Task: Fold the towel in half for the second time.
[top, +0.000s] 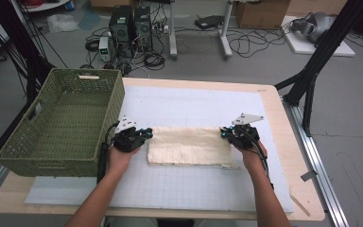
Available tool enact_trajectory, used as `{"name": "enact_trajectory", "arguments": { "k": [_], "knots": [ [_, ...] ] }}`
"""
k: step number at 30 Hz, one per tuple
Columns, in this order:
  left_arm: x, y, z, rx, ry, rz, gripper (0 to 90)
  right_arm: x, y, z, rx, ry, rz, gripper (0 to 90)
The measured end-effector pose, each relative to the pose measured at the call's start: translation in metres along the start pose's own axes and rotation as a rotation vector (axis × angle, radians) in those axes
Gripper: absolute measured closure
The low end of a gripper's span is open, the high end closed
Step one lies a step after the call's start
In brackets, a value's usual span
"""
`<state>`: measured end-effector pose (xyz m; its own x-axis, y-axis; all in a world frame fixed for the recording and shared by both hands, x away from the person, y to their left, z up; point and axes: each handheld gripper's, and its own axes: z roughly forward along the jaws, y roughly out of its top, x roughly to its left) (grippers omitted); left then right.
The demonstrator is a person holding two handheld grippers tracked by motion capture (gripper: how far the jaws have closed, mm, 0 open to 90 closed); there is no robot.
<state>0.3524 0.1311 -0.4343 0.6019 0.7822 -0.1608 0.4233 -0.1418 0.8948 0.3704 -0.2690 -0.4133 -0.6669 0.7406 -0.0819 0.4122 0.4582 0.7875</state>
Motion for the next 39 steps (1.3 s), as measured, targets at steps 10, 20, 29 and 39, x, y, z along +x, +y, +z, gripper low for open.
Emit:
{"name": "enact_trajectory", "arguments": {
  "k": [10,20,29,39],
  "knots": [
    [-0.014,-0.008,-0.014,0.027,-0.008,0.07,86.0,0.013,-0.026,-0.025,-0.1,0.07,-0.007,81.9],
    [-0.016,-0.028,-0.028,0.046,-0.005,0.06,87.3,0.022,-0.047,-0.033,-0.125,0.103,0.011,82.0],
    [-0.017,-0.012,-0.035,-0.059,-0.022,-0.006,59.9,0.03,-0.05,-0.035,-0.109,0.126,-0.032,82.6],
    [-0.022,0.001,-0.018,-0.041,-0.091,-0.042,59.1,0.033,-0.054,-0.036,-0.073,0.132,-0.068,82.2]
  ]
}}
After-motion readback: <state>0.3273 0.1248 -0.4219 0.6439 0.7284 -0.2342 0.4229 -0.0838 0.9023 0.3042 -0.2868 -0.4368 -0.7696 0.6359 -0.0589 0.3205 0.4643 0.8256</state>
